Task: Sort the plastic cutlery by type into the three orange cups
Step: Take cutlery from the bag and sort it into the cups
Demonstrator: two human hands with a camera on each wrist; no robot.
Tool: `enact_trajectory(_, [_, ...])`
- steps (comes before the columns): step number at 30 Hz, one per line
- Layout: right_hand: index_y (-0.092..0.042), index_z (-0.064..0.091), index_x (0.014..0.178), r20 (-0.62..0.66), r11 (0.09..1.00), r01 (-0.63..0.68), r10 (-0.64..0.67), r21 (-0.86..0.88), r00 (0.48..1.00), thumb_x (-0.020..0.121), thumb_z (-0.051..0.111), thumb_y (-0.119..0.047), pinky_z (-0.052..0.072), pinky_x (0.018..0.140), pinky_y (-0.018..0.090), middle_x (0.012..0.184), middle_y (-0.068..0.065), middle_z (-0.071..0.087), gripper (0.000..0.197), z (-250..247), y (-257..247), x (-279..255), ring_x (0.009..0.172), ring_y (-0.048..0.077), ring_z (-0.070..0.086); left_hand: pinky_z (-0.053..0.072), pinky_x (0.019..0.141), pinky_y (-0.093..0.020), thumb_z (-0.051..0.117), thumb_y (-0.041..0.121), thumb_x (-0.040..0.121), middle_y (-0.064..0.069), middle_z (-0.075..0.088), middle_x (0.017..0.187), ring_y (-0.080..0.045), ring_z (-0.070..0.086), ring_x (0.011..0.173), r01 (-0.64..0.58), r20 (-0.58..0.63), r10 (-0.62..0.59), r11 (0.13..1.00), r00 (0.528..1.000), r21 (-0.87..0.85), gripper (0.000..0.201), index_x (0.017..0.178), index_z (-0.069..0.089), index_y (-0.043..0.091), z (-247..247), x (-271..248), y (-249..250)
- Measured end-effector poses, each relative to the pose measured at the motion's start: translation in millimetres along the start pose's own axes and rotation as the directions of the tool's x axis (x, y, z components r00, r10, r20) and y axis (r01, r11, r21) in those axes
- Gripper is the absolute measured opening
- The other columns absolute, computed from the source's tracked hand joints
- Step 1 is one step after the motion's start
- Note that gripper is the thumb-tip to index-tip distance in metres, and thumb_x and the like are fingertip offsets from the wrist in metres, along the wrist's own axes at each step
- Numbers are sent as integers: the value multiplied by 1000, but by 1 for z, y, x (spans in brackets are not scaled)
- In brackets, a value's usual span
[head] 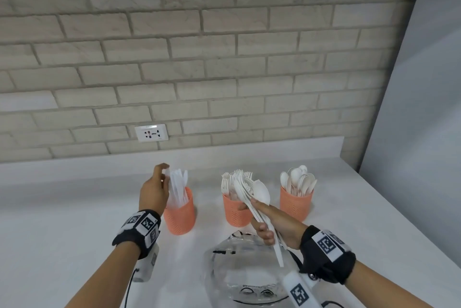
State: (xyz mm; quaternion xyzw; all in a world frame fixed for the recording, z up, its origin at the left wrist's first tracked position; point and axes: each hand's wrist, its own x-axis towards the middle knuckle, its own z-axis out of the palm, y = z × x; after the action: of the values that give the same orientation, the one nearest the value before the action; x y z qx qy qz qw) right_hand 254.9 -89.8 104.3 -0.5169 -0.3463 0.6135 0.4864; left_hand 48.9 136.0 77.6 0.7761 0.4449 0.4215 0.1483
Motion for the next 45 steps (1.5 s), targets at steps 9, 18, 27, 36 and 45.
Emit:
enact_trajectory(9, [-21,55,120,-21,999,-26,26,24,999,97,31,-48,29,37,16,46,-8,35,43,-4,5,-9,34,4,31,48,74,-39,50,5,89,-8,62,117,-27,49,116,56,161,-112,947,981,316,25,108,66,9,15,-23,-6])
enact_trajectory(18, [-22,56,123,-42,999,12,-10,38,999,95,34,-50,32,39,18,47,-6,34,46,-1,4,-14,35,6,32,48,83,-42,48,6,90,-9,50,133,-29,42,122,112,145,-157,954,977,276,29,117,59,7,-1,-20,10])
enact_trajectory(27, [-19,55,125,-129,992,118,-111,48,985,97,31,-49,34,37,18,53,-2,32,48,6,7,-16,34,6,34,48,64,-25,49,16,94,-3,67,84,-17,61,73,278,398,-82,842,914,-463,17,101,62,8,-10,-47,130])
enact_trajectory(36, [-20,51,118,-310,946,181,-263,-269,914,99,32,-43,31,38,20,58,-3,32,36,13,24,-16,39,6,31,50,54,-25,64,29,86,-7,63,91,-17,62,63,452,469,-201,725,860,-519,33,110,53,9,18,-96,170])
enact_trajectory(45, [-26,55,118,-319,708,117,-451,-696,834,100,24,-44,39,60,17,74,-16,59,40,19,37,-25,68,3,57,52,50,-24,62,23,88,-8,59,55,-18,55,45,662,566,-365,552,739,-507,31,68,59,0,41,-118,170])
